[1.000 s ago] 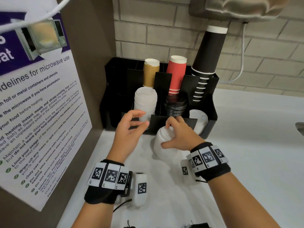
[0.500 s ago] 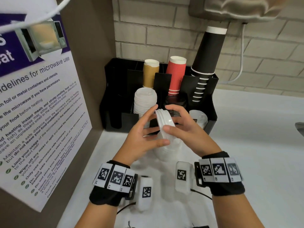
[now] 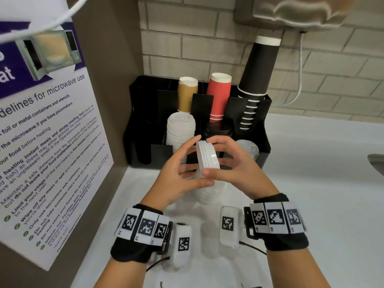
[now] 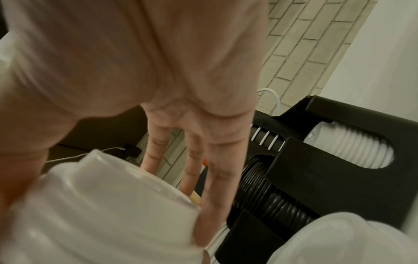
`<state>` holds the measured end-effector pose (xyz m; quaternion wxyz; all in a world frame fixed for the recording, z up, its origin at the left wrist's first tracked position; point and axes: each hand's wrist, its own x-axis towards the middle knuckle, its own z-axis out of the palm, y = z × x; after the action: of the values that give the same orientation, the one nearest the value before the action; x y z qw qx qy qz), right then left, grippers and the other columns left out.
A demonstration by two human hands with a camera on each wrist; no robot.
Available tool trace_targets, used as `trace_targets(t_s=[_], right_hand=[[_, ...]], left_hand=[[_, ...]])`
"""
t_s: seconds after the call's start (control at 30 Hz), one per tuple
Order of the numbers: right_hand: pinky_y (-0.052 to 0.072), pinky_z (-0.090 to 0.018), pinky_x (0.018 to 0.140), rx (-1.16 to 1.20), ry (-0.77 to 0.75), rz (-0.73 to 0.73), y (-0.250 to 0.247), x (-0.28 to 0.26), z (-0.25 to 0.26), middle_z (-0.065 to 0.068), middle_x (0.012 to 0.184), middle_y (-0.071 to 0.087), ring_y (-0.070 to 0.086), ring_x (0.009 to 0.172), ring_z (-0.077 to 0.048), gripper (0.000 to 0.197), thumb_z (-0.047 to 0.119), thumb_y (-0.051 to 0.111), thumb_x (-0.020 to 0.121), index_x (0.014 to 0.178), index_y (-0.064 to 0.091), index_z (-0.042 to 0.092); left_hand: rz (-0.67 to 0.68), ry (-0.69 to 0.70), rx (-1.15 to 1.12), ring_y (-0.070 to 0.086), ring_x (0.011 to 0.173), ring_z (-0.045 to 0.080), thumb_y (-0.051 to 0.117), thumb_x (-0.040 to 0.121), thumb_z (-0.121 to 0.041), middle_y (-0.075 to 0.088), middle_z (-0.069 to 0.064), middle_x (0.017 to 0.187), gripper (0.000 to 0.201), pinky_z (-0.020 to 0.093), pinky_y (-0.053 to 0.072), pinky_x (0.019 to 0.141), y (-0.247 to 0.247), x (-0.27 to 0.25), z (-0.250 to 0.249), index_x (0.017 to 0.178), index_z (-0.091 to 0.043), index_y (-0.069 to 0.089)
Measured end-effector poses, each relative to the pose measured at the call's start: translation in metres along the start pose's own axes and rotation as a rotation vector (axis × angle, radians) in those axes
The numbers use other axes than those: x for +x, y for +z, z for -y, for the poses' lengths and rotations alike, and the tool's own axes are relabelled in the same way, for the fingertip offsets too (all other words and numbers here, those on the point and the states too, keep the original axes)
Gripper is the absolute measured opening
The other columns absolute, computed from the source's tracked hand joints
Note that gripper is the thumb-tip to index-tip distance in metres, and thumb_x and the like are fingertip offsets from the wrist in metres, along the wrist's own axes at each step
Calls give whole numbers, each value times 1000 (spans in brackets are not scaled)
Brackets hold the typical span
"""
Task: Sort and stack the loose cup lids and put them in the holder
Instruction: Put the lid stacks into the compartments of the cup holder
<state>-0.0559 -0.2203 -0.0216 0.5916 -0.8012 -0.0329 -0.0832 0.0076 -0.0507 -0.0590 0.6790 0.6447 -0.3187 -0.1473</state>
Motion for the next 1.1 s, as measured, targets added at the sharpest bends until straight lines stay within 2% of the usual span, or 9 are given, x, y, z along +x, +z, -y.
trace_targets(t_s=[0.13, 0.27, 0.4, 0.53, 0.6, 0.7, 0.8, 0.93, 1.1], right_hand=[[56, -31, 86, -23, -19, -25, 3, 0, 0, 12, 113, 61, 65, 98, -8, 59, 20, 83, 70, 117, 53, 39], [56, -28, 78, 27, -54, -34, -3, 0, 1, 7, 113, 59, 66, 97, -15, 64, 24, 85, 64, 119, 54, 32], [53, -21, 68, 33, -140, -269, -40, 12, 5, 2, 112, 58, 65, 90, -14, 60, 17, 83, 65, 116, 54, 33], [50, -14, 67, -172, -131, -453, -99, 34, -3, 12, 108, 54, 62, 96, -11, 60, 15, 80, 73, 120, 48, 33], [49, -18, 72, -323, -45, -431, -119, 46, -15, 8, 112, 49, 58, 101, -16, 65, 15, 82, 72, 122, 43, 31], [49, -38, 88, -543, 67, -318, -129, 61, -34, -8, 122, 46, 53, 108, -28, 72, 10, 85, 66, 122, 40, 17], [42, -49, 95, -833, 152, -178, -128, 71, -47, -7, 124, 42, 48, 112, -29, 73, 15, 86, 61, 119, 42, 15], [31, -38, 87, -1122, 240, -44, -120, 78, -55, -4, 127, 35, 47, 111, -28, 78, 22, 82, 64, 130, 41, 17], [29, -41, 91, -1253, 264, 49, -112, 78, -63, -2, 128, 34, 48, 109, -26, 82, 29, 78, 66, 136, 36, 22]], left_hand=[[-3, 0, 6, 62, 116, 16, 88, 55, -35, 50, -14, 140, 99, 43, 52, 99, 0, 1, 2, 139, -52, 40], [-28, 15, 7, 57, 122, 11, 92, 58, -31, 47, -17, 141, 100, 34, 51, 98, -4, 1, 5, 139, -53, 38], [-190, 16, 14, 61, 111, 9, 77, 66, -32, 53, -14, 130, 65, 22, 52, 86, -10, 2, 4, 125, -43, 51], [-292, 49, 78, 64, 102, 13, 70, 85, -11, 56, -1, 128, 39, 16, 51, 83, -19, 2, 5, 118, -28, 58], [-312, 59, 92, 64, 101, 14, 68, 87, -10, 56, 0, 126, 35, 15, 50, 82, -21, 4, 5, 116, -27, 59], [-314, 55, 110, 64, 101, 14, 68, 87, -11, 56, 0, 126, 34, 15, 50, 81, -21, 6, 6, 116, -26, 59], [-321, 43, 121, 63, 102, 14, 68, 87, -12, 56, -1, 126, 33, 16, 50, 80, -20, 6, 7, 117, -24, 60], [-328, 40, 126, 63, 102, 16, 67, 88, -11, 55, 1, 125, 32, 15, 50, 81, -20, 7, 7, 117, -21, 60], [-337, 42, 122, 64, 100, 12, 67, 88, -11, 56, 1, 126, 31, 13, 49, 78, -22, 7, 7, 115, -23, 60]])
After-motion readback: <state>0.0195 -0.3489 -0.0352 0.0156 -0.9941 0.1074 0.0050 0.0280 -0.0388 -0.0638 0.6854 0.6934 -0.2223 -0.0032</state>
